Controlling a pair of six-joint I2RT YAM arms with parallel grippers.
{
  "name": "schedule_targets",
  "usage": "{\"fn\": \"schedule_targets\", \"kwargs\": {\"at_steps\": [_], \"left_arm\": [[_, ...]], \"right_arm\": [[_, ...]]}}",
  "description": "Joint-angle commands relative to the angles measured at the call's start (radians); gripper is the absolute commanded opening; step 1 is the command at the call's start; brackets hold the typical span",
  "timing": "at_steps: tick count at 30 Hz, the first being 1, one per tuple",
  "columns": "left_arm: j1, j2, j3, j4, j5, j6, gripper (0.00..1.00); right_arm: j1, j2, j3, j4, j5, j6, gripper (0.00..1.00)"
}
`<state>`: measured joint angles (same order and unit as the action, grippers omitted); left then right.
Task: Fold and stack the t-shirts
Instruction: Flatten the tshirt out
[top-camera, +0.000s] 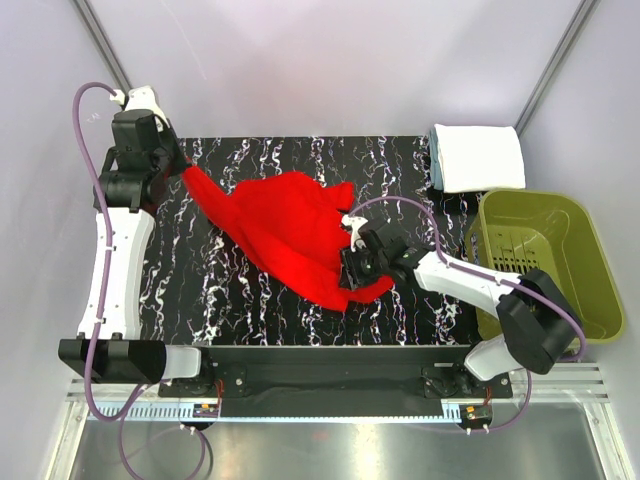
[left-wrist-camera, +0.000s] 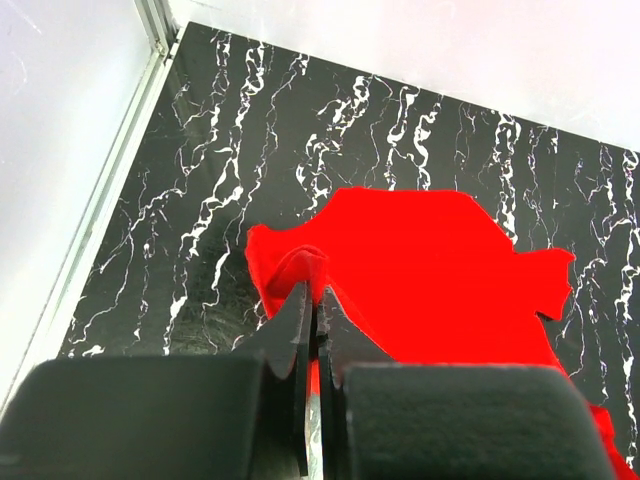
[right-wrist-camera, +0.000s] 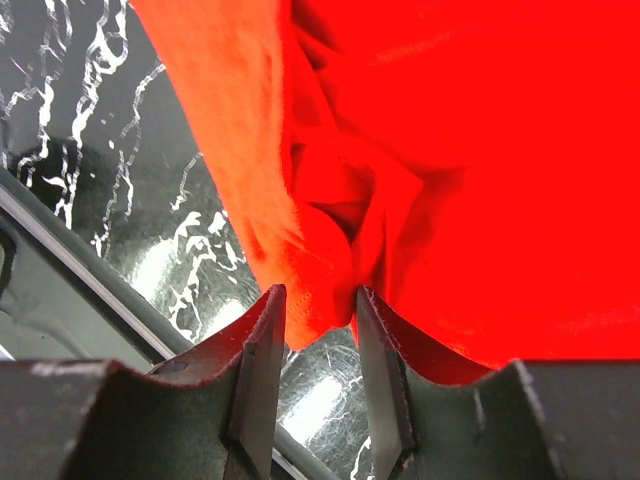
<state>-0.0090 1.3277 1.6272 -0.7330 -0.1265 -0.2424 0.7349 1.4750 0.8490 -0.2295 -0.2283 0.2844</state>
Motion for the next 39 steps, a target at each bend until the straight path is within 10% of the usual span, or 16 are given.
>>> {"fn": "schedule_targets", "kwargs": {"at_steps": [1, 22, 27, 39], "left_arm": [[0.001, -0.005, 0.002, 0.064, 0.021, -0.009, 0.00], [0.001, -0.008, -0.001, 0.072, 0.028, -0.012, 0.00], [0.001, -0.016, -0.016, 0.093, 0.045, -0.012, 0.00], [0.001, -0.140, 0.095, 0.168, 0.070, -0.090, 0.00]], "right_arm": [[0.018, -0.042, 0.050, 0.012, 0.047, -0.014, 0.42], [0.029, 0.034, 0.071, -0.025, 0.084, -0.016, 0.42], [0.029, 0.013, 0.073, -0.030, 0.101, -0.022, 0.01], [0.029, -0.209, 0.477, -0.445, 0.547, -0.046, 0.00]]}}
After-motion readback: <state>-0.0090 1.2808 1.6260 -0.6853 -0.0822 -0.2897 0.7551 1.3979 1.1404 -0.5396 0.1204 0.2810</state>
